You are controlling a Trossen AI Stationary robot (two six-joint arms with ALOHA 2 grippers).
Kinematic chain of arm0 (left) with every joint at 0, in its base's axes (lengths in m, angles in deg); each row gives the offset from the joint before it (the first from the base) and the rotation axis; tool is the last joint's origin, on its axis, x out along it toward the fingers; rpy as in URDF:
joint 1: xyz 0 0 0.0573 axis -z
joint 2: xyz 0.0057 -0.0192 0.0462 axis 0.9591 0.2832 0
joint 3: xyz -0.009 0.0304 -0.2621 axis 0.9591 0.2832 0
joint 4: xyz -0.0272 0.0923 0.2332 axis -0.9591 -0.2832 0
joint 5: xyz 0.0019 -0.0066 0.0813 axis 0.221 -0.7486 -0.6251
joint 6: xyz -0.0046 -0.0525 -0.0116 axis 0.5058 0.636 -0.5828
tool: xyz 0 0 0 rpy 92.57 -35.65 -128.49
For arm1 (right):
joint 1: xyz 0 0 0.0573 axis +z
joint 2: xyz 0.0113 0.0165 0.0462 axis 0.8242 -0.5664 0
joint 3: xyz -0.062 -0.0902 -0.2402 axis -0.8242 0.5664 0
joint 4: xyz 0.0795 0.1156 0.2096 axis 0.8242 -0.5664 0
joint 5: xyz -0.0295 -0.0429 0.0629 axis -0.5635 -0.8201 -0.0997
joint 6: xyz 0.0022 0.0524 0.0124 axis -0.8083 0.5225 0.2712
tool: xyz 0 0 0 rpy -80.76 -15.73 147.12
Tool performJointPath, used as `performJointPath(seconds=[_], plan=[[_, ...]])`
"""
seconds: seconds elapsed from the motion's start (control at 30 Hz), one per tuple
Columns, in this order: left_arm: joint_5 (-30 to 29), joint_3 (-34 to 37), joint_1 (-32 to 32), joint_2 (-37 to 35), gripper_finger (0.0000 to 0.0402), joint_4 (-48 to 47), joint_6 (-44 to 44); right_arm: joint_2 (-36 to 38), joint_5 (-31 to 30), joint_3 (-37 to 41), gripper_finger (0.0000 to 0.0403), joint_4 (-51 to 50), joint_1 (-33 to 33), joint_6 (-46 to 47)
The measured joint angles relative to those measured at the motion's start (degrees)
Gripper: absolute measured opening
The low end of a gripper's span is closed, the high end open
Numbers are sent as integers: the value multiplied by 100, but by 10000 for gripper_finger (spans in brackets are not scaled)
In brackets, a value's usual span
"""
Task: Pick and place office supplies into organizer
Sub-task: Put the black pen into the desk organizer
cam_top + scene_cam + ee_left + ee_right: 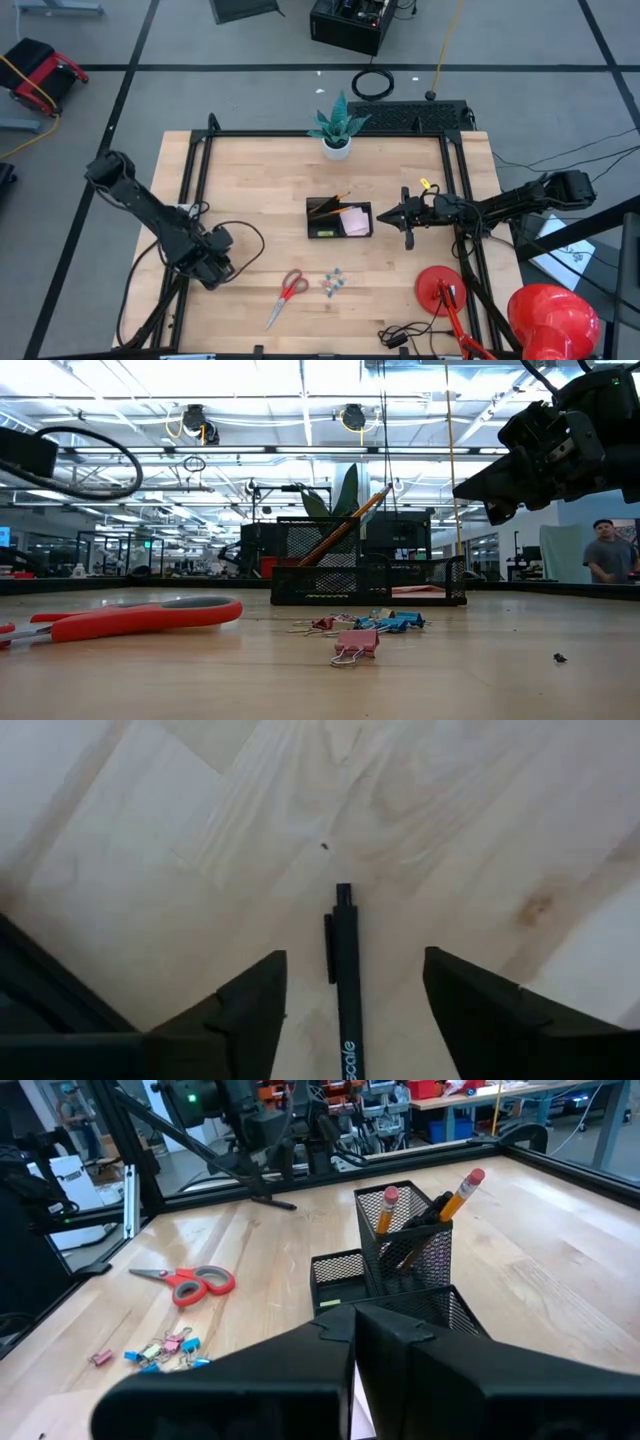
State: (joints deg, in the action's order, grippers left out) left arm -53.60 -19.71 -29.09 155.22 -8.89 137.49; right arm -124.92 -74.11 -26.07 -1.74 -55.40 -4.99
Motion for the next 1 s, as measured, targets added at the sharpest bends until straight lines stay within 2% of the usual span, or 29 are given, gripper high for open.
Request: performJointPath(seconds=[0.33, 0.57, 0.77, 0.87, 1.0], plan=[[0, 67, -143, 381, 253, 121, -159, 0, 0, 0, 4, 2, 0, 6], [113, 655, -142, 328, 253, 967, -106, 0, 0, 0, 4, 3, 0, 7], [75, 758, -142, 269, 252, 1185, -73, -2, 0, -1, 4, 20, 0, 9], [65, 764, -144, 212, 235, 1260, -258, -2, 0, -1, 4, 30, 0, 9], [79, 769, -144, 199, 170, 1359, -403, -2, 0, -1, 4, 43, 0, 11]])
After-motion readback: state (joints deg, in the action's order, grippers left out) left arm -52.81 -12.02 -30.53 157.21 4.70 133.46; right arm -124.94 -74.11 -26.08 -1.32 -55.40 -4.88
